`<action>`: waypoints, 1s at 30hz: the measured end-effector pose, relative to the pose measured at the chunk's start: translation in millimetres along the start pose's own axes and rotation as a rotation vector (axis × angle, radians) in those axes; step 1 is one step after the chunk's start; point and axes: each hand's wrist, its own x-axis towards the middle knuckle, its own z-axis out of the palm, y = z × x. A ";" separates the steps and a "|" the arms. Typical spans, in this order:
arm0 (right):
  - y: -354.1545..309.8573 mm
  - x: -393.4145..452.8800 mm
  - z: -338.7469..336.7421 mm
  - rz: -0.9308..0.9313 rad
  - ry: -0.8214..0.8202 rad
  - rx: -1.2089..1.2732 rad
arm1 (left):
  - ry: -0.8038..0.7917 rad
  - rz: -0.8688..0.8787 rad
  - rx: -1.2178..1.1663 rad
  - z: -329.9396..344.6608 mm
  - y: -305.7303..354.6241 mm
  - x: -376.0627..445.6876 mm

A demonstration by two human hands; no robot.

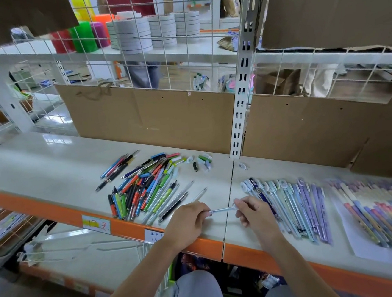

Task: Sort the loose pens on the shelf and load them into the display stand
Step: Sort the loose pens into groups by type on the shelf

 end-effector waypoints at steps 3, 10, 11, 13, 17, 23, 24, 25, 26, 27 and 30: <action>-4.9 7.5 2.1 0.070 0.011 -0.095 | 0.017 -0.018 -0.015 0.4 -1.4 -0.2; -32.6 15.8 20.4 0.231 -0.133 0.591 | 0.134 -0.122 -0.176 -3.0 3.0 -1.3; -36.3 14.9 26.0 0.200 -0.168 0.499 | 0.143 -0.132 -0.190 -4.0 3.0 -1.7; -41.1 16.7 34.9 0.102 -0.178 0.130 | 0.138 -0.130 -0.186 -6.5 3.5 -1.8; -52.6 30.5 28.4 -0.110 -0.069 -0.432 | 0.186 -0.086 -0.015 -12.2 -0.6 -1.9; -42.7 48.3 5.4 -0.076 -0.150 -1.010 | 0.306 -0.302 0.269 -36.0 -34.0 1.1; -40.8 49.6 4.1 -0.060 -0.140 -1.060 | 0.290 -0.331 0.292 -40.1 -37.2 3.1; -40.9 50.3 2.8 -0.058 -0.108 -1.119 | 0.271 -0.353 0.306 -43.5 -39.7 4.8; -41.7 50.0 1.9 -0.065 -0.072 -1.181 | 0.255 -0.366 0.314 -45.6 -41.8 6.3; -41.9 50.2 1.0 -0.066 -0.031 -1.228 | 0.248 -0.369 0.320 -46.3 -43.6 7.3; -44.6 50.4 8.4 -0.138 0.000 -1.308 | 0.284 -0.368 0.325 -42.8 -48.2 6.6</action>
